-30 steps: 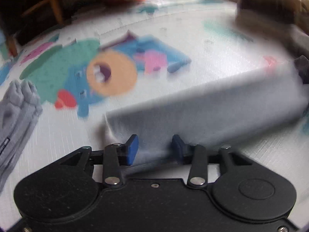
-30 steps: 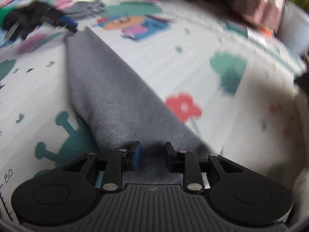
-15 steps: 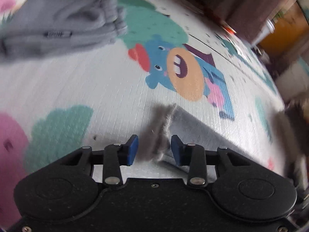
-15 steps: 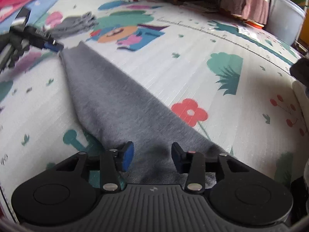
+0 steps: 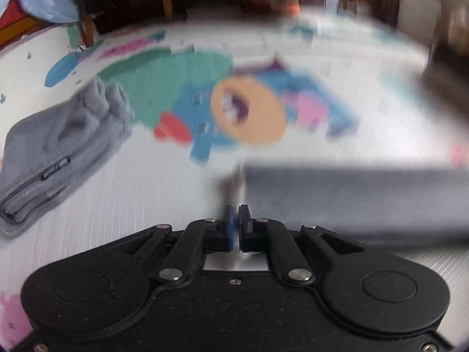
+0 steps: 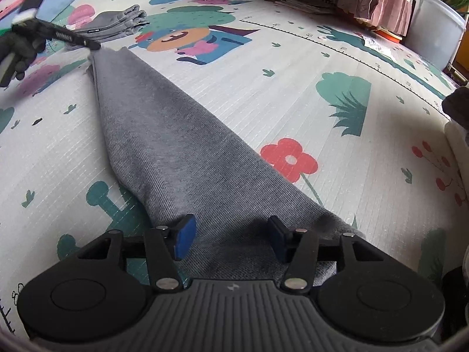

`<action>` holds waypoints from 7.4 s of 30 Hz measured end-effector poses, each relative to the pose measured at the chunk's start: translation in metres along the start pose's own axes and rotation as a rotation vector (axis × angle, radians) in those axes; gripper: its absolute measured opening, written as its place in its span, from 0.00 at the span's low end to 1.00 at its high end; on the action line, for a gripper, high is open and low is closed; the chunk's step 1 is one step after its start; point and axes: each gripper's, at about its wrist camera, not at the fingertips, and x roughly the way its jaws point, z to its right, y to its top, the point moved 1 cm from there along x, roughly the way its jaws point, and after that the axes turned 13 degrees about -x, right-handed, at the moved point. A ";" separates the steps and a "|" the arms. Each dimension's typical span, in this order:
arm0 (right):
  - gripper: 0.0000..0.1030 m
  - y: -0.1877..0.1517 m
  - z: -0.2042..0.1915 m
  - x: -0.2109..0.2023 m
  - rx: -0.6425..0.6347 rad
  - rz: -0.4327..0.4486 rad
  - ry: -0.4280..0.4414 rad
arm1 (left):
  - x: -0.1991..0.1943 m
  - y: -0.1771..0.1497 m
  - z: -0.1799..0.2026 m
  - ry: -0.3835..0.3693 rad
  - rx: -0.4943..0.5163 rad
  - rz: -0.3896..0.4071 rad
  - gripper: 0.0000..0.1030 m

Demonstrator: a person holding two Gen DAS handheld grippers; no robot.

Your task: Fold clothes

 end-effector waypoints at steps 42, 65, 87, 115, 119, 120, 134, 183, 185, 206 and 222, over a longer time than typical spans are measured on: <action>0.31 -0.029 0.034 -0.039 0.151 0.140 -0.050 | -0.025 -0.048 0.199 -0.530 0.272 0.061 0.30; 0.38 -0.029 0.058 -0.055 0.252 0.223 -0.166 | -0.016 -0.030 0.273 -0.688 0.519 0.020 0.23; 0.50 -0.031 0.041 -0.019 0.086 0.133 -0.112 | -0.001 -0.041 0.202 -0.477 0.199 0.006 0.48; 0.54 -0.040 0.034 -0.019 0.236 0.107 -0.021 | 0.007 -0.033 -0.022 -0.115 -1.004 -0.047 0.37; 0.54 -0.040 0.033 -0.019 0.241 0.105 -0.016 | 0.010 -0.034 -0.017 -0.092 -1.002 -0.038 0.36; 0.54 -0.040 0.033 -0.019 0.244 0.105 -0.015 | 0.009 -0.033 -0.013 -0.075 -0.979 -0.031 0.36; 0.58 -0.040 0.034 -0.020 0.278 0.109 0.029 | 0.011 -0.031 -0.026 -0.183 -1.000 -0.010 0.08; 0.59 -0.100 0.084 -0.053 0.960 0.393 0.310 | -0.081 -0.165 0.339 -0.377 1.025 0.377 0.08; 0.58 -0.078 0.078 -0.061 0.801 0.386 0.258 | -0.087 -0.172 0.341 -0.372 1.060 0.389 0.12; 0.45 0.001 0.003 -0.068 0.050 0.230 0.111 | -0.069 -0.080 0.215 -0.330 0.506 0.248 0.38; 0.46 -0.012 -0.021 -0.030 -0.075 0.209 -0.001 | -0.025 -0.072 0.196 -0.395 0.383 0.170 0.50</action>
